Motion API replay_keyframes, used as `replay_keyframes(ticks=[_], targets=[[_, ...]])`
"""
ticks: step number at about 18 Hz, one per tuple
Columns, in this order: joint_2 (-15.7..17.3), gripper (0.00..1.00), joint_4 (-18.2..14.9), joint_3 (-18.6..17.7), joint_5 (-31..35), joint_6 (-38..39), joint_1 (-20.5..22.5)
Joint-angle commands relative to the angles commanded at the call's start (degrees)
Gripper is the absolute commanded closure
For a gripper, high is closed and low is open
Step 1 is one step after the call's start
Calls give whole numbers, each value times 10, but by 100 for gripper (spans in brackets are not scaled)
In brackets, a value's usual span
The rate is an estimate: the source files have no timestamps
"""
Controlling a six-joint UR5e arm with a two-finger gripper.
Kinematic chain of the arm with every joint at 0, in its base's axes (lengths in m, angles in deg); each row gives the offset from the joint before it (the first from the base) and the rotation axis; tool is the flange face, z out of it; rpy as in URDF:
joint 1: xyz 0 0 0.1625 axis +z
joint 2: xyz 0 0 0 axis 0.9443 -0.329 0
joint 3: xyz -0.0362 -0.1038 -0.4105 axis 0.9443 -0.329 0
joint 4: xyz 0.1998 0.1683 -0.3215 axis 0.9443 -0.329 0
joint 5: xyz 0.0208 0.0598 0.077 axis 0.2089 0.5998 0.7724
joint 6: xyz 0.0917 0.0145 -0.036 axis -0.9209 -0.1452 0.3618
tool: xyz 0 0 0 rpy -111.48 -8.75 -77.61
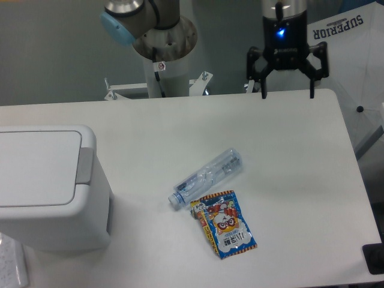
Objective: Open the trash can
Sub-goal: 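Lower the open gripper from its raised pose toward the table, then move the open gripper across the table over the white trash can lid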
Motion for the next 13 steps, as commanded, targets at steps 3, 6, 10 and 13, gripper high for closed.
replay_keyframes(ticks=[3, 6, 10, 13], targets=[[-20, 0, 21, 2, -2, 140, -61], [-28, 0, 21, 9, -4, 220, -90], [-41, 0, 42, 28, -19, 317, -111], [-39, 0, 43, 28, -56, 328, -123]])
